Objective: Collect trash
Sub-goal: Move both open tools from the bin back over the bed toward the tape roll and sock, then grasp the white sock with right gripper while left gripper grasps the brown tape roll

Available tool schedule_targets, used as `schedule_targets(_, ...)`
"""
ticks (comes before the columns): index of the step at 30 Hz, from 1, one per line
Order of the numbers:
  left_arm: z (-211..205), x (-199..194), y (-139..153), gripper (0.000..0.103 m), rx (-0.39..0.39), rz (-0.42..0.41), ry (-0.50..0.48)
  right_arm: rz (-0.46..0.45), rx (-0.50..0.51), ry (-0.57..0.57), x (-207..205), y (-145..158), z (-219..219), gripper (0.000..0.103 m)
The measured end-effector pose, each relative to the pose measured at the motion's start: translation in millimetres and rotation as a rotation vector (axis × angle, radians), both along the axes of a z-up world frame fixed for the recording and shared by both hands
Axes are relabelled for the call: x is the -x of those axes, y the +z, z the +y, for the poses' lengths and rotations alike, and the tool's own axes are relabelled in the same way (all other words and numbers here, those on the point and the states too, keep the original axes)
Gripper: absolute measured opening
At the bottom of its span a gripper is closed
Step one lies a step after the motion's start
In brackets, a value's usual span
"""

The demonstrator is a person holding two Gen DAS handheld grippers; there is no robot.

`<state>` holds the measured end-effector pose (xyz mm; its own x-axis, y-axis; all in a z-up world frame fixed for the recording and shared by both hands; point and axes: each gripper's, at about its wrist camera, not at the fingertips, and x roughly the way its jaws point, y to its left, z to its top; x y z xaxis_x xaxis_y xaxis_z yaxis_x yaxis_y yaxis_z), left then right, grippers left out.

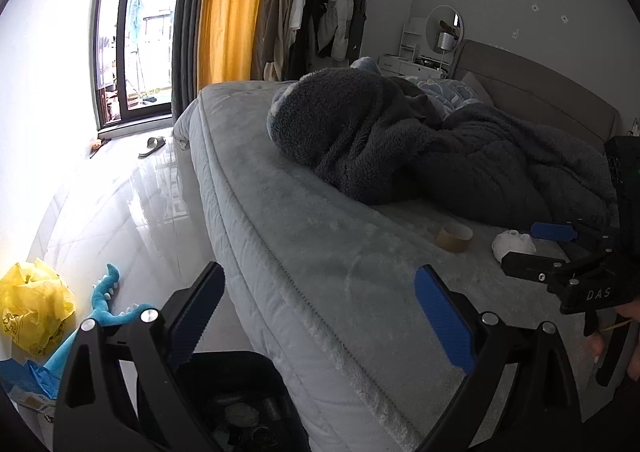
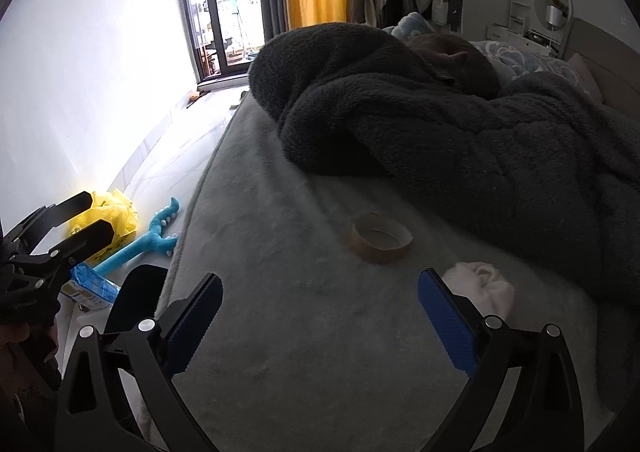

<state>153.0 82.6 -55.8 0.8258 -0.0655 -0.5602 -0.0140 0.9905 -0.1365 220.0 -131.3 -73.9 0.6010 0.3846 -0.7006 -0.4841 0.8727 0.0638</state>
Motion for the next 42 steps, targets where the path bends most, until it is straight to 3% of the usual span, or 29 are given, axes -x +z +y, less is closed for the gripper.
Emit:
schedule_targets(9, -33, -25, 4, 0.097, 0.060, -0.021, -0.043, 0.008, -0.027, -0.085, -21, -4, -48, 0.099)
schedule_targets(16, -50, -44, -5, 0.097, 0.016, 0.012, -0.088, 0.034, -0.008, -0.120, -38, -15, -59, 0.099)
schedule_targets(31, -83, -96, -21, 0.097, 0.040, 0.065, -0.173, 0.117, 0.011, -0.167, -67, -57, -84, 0.099)
schedule_targets(35, -99, -106, -27, 0.097, 0.049, 0.080, -0.201, 0.171, -0.024, -0.174, -76, -67, -94, 0.099)
schedule_targets(42, -127, -124, -38, 0.097, 0.035, 0.121, -0.226, 0.183, -0.046, -0.154, -80, -76, -103, 0.096)
